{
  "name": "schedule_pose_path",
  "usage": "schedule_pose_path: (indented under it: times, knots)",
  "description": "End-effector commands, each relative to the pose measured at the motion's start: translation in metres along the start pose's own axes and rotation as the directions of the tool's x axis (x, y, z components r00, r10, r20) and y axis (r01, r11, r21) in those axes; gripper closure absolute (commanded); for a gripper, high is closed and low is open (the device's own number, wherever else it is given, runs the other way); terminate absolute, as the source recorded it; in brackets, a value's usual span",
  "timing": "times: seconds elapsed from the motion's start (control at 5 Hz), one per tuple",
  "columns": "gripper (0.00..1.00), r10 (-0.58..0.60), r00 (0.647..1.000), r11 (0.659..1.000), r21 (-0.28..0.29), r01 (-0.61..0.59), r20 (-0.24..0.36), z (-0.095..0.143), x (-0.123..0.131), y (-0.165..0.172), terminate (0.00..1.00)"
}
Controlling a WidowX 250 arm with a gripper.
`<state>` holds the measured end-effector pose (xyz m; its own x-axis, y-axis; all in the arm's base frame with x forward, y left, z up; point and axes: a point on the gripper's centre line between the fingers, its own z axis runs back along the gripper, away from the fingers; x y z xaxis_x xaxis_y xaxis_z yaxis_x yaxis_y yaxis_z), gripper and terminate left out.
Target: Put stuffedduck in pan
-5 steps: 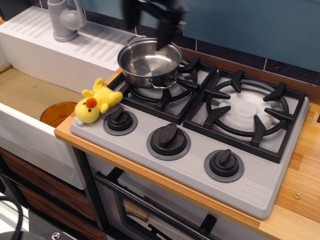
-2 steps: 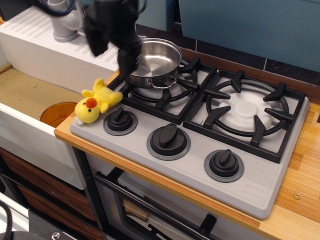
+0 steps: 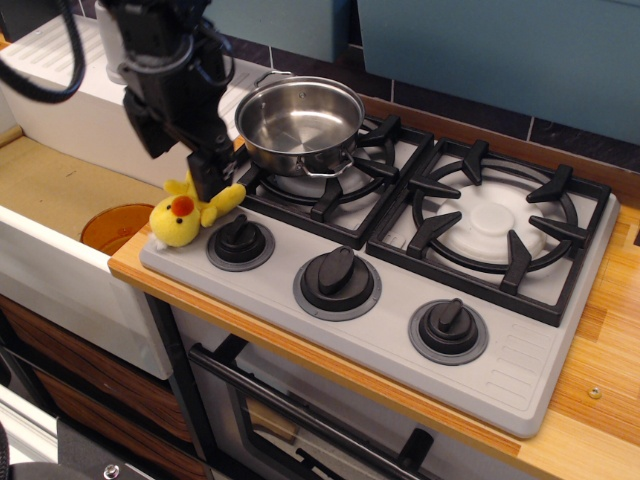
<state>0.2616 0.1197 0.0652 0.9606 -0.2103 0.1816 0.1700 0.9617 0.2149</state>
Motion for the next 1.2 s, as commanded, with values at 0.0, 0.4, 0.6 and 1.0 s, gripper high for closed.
schedule_pose_path:
  times: [0.0, 0.4, 0.6, 1.0]
  knots:
    - [0.00, 0.030, 0.996, 0.999, 0.037, -0.033, 0.079, -0.020, -0.010, 0.004, 0.00]
    - [0.00, 0.022, 0.995, 1.000, 0.000, -0.022, 0.100, -0.049, -0.018, -0.004, 0.00]
    - [1.00, 0.031, 0.997, 1.000, -0.002, -0.031, 0.073, -0.055, -0.014, -0.003, 0.00]
    - [1.00, 0.024, 1.000, 0.999, 0.037, -0.024, 0.007, -0.026, 0.002, 0.001, 0.00]
